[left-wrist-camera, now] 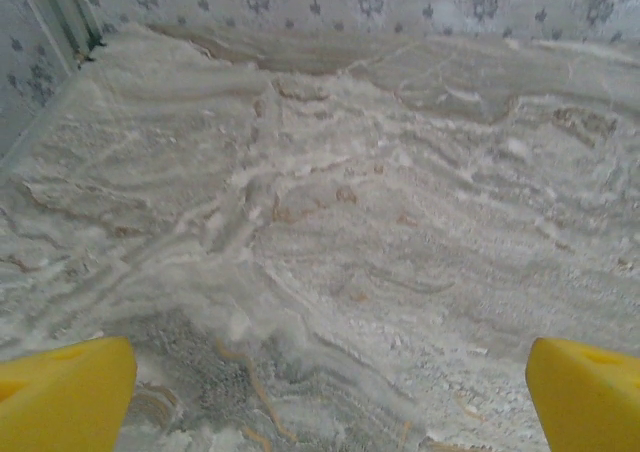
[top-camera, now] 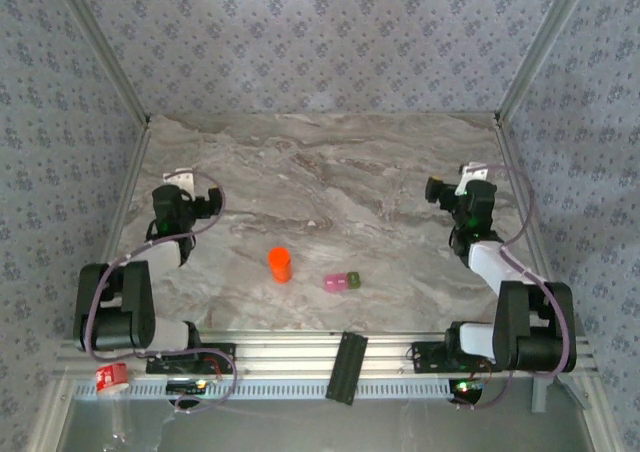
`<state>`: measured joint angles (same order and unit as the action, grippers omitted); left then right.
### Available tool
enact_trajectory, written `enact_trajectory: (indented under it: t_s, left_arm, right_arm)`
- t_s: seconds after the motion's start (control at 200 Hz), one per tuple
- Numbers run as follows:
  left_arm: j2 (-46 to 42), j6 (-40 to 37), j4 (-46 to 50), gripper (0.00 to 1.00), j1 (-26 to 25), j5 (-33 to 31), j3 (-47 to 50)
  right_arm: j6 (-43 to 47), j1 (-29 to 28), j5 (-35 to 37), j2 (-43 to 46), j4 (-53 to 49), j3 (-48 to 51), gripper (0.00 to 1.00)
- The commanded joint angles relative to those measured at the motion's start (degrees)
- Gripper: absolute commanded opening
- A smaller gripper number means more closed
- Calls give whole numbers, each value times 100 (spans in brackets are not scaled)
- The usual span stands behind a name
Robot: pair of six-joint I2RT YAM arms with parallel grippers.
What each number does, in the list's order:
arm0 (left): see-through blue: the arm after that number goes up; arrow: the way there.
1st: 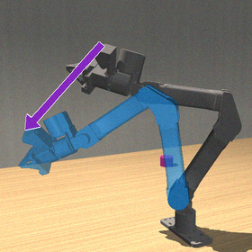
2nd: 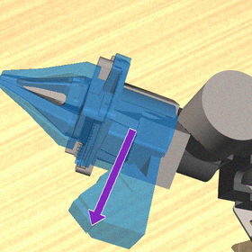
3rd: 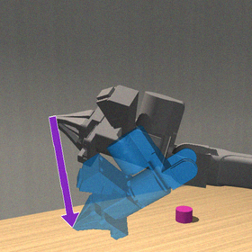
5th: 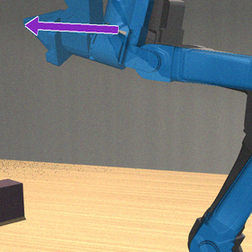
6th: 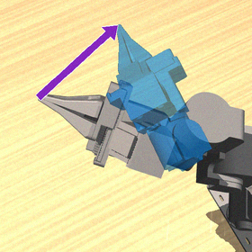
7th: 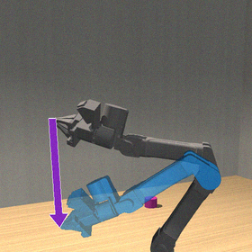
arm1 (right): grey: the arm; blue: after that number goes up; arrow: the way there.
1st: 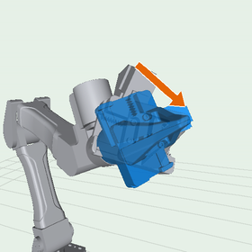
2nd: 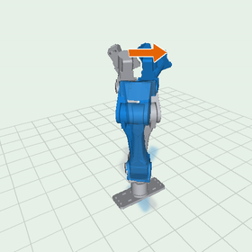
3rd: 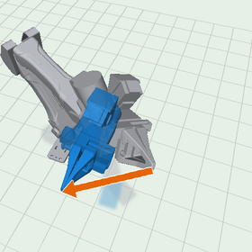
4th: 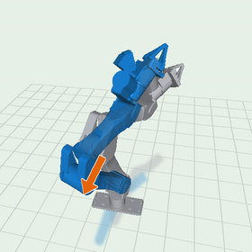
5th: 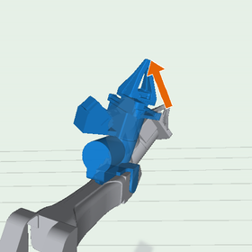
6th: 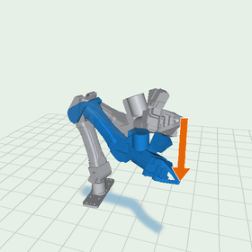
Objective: Sort the pills into containers
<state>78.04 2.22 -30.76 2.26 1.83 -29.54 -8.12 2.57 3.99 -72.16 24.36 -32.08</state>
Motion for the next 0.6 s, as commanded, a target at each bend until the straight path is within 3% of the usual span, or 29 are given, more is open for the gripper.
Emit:
enact_trajectory:
  t_s: [0.0, 0.11, 0.275, 0.47, 0.595]
  left_arm:
    - [-489, 293, 788, 99, 40, -162, -321]
    - [-923, 568, 1539, 99, -28, -370, -612]
    - [-1691, 1356, 2483, 99, -202, -688, -892]
    - [-2096, 2549, 3789, 100, -364, 121, -1534]
    - [-2335, 2935, 3892, 99, -877, -62, -1577]
  right_arm:
    - [-2039, 152, 481, 220, -1844, -614, 100]
    - [-2573, 592, -730, 207, -2168, -924, 100]
    - [-2379, 104, -1910, 279, -2581, -1254, 99]
    - [-1853, -1621, -1397, 178, -4246, -1844, 93]
    - [-1842, -2825, -943, 185, -4893, -1775, 92]
